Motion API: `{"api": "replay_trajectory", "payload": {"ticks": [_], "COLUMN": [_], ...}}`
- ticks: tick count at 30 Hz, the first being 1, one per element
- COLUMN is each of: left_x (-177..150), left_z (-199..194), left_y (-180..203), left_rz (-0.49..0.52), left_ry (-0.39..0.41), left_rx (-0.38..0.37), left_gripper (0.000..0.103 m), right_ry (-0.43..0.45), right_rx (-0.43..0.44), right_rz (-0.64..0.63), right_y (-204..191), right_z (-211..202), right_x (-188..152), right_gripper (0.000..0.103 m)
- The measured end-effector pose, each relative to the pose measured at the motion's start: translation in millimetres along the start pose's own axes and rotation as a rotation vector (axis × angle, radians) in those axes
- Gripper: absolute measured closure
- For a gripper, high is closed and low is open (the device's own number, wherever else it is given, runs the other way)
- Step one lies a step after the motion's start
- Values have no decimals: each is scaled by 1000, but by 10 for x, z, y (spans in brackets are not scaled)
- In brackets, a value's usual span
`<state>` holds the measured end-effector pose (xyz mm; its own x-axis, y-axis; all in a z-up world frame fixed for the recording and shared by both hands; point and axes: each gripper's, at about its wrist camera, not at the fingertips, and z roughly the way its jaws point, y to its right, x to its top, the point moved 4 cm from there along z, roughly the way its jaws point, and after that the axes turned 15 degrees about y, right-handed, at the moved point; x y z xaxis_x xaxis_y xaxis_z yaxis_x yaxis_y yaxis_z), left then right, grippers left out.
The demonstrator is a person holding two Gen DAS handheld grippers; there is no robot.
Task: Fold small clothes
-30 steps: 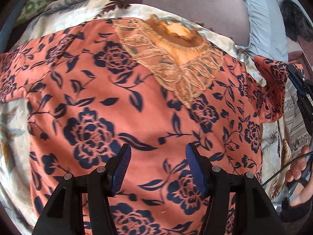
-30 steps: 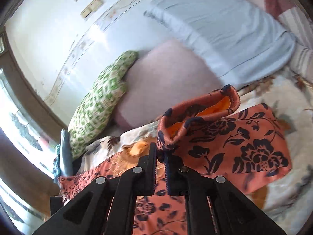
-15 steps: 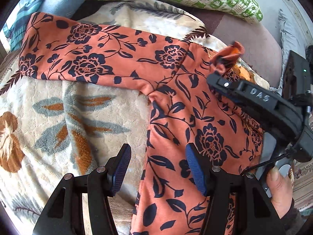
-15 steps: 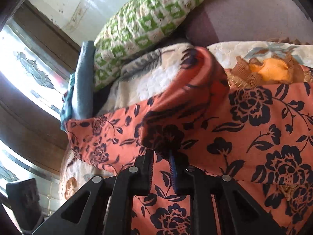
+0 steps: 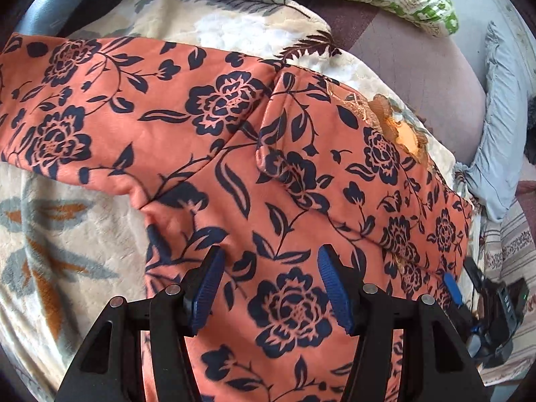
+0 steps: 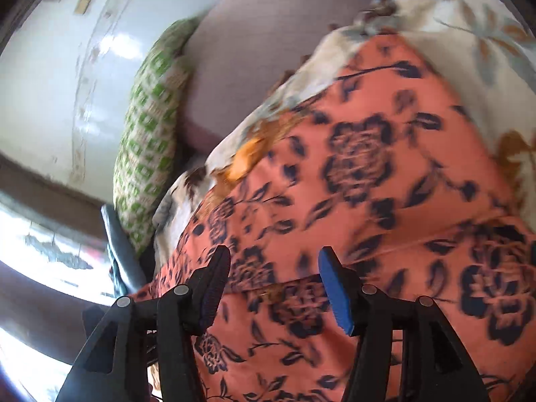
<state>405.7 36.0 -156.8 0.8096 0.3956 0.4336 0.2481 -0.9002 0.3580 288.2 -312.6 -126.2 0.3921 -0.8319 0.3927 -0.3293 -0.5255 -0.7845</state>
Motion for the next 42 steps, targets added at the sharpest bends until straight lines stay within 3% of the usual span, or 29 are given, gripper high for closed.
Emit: {"api": "replay_trajectory", "payload": {"ticks": [2,5,6,7,8,9,11,13,14,16,19,21,24,27,34,38,42], "left_x": [60,191,226,249,258,257,240,169,119,123,124,177,314,445,607,645,705], "left_z": [190,326,356,368,356,331,305,460,544,472,336,160,-143,-440,-1116,-1253,-1278], "left_y": [34,149,203,263,326,374,394,379,353,393,401,274,-154,-845,-2640,-3332,-3660], "left_rz": [-24,-15,-4,2,0,-8,-3,37,54,74,87,82,29,-93,-429,-608,-691], "left_ry": [-13,30,22,14,6,0,31,22,-7,33,12,50,92,112,195,191,205], "left_rx": [20,67,76,67,39,10,37,113,140,135,101,101,101,95,104,13,-88], "left_gripper": [45,45,47,59,74,75,74,72,71,71,71,71,69,66,63,62,61], "right_ry": [11,22,28,26,30,42,86,67,34,38,78,64,18,-55,-265,-420,-493], "right_rx": [-17,7,4,5,16,24,10,-75,-97,-74,-79,-53,-21,19,155,245,243], "right_rz": [112,184,188,186,164,124,61,67,99,138,17,-56,-208,-379,-724,-644,-558], "right_y": [331,494,491,468,425,373,350,547,687,766,477,183,-393,-1021,-2311,-2688,-2777], "right_z": [-25,59,83,97,98,68,-46,-28,25,-34,-187,-186,-63,173,739,1010,1202], "right_x": [104,173,187,219,256,310,380,378,355,358,351,258,-66,-564,-2123,-2832,-3255], "right_gripper": [46,48,50,52,67,94,96,94,103,103,90,82,68,65,62,61,54]}}
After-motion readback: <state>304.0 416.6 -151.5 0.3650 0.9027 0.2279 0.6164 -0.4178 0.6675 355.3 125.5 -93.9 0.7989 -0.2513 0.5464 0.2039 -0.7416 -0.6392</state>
